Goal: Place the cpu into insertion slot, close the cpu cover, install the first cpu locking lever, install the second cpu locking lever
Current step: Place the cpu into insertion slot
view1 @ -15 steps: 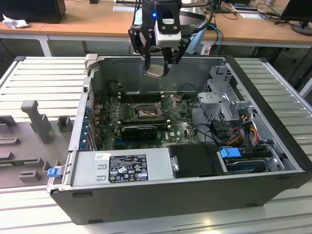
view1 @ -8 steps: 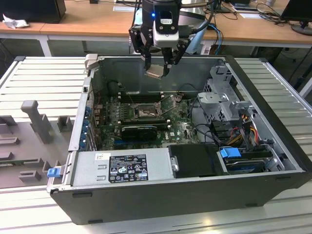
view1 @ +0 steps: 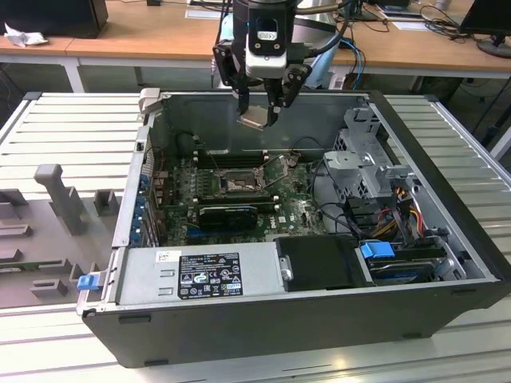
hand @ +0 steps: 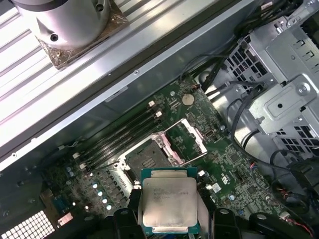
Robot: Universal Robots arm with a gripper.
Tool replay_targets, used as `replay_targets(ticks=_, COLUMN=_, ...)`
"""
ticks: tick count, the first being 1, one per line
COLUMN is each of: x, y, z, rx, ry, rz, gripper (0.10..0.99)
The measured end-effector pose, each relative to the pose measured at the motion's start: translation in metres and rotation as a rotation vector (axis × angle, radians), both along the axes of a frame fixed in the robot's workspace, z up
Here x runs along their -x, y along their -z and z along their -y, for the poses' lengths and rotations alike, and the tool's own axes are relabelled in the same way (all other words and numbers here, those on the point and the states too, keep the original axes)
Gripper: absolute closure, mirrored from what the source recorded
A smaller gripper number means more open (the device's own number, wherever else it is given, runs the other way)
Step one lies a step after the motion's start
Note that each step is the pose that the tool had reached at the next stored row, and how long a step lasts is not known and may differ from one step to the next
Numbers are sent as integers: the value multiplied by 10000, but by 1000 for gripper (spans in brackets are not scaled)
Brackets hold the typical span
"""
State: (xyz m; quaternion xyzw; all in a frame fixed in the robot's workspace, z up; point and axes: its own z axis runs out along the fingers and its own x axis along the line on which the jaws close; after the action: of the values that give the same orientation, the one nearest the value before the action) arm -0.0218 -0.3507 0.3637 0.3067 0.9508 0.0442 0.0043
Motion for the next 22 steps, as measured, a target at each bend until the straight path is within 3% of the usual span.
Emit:
replay_targets(ticks=13, x=0, y=59, z=1, rx=3, ry=282, rz=-3, gripper=557)
replay_targets(ticks=22, x=0, y=63, z=1, rx=3, ry=1100, rz=-3, gripper=557)
